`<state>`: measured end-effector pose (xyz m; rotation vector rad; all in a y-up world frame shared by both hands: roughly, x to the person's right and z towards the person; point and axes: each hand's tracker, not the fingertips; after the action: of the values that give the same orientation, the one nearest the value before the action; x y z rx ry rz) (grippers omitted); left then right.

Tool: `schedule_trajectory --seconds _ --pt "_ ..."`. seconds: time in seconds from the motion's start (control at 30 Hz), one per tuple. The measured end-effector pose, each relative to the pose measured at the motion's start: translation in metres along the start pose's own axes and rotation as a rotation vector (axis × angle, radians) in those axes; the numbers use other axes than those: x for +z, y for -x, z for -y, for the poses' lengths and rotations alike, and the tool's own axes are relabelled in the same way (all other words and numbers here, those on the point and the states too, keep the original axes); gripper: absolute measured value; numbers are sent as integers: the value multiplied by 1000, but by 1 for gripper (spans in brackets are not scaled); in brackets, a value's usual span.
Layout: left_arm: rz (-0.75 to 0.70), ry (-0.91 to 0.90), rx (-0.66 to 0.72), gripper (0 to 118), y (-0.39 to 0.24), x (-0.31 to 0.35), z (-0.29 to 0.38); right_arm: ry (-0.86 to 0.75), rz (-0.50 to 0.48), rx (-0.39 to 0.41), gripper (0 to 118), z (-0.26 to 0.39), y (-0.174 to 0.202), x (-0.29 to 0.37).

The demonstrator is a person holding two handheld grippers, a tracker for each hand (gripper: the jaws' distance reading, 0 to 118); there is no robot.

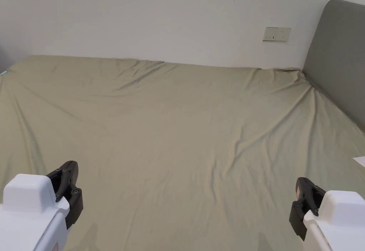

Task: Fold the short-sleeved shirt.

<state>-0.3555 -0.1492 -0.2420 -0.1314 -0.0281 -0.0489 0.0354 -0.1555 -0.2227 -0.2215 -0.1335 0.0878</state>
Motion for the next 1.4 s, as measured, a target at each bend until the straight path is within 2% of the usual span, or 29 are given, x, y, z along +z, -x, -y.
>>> schedule_trajectory --seconds 0.13,0.17,0.2,0.23,0.27,0.3,0.33,0.37,0.43,0.5,0.6,0.7,0.8,0.87,1.0,1.13,1.4 --pt "-10 -4 -6 2 0 0 1 -3 3 -13 0 -1 -1 0" --pt "-2 4 -7 13 1 -2 0 -7 -1 -13 1 -1 -1 0" --pt "43 47 -16 36 2 -5 0 -13 -10 -5 10 -2 -1 0" --pt "63 55 -14 69 5 -9 0 -12 -21 9 35 -4 -1 -1" --pt "46 50 0 110 7 -10 0 -5 -20 -2 91 -5 -2 -5" --pt "30 42 -1 118 7 -11 1 46 -5 -21 118 -8 -1 -12" --pt "29 -63 27 116 11 -5 0 -57 -52 -41 116 -10 2 -5" --pt "21 -58 21 118 12 -3 -2 -64 -15 -52 118 -11 1 0" --pt "42 -38 26 118 14 -3 -6 -16 -90 -87 118 -11 -5 -4" --pt "44 -32 12 118 10 -2 -6 -2 -42 -150 118 -16 -2 -5" --pt "60 -10 11 118 11 -6 -6 54 -91 -213 118 -17 -8 -15" --pt "57 -12 31 118 10 -4 -5 33 -51 -214 118 -16 -3 -13" --pt "52 0 20 118 6 -4 -5 -5 65 -113 118 -20 8 -9" --pt "47 2 12 118 7 -4 -4 -10 71 -46 118 -23 14 -9" --pt "47 6 33 118 5 -3 -3 -4 -18 -109 118 -23 12 -8" --pt "60 5 34 118 4 -1 -3 -26 35 -64 118 -24 17 -9" --pt "46 6 38 118 6 -2 -4 12 12 -101 118 -22 17 -13"
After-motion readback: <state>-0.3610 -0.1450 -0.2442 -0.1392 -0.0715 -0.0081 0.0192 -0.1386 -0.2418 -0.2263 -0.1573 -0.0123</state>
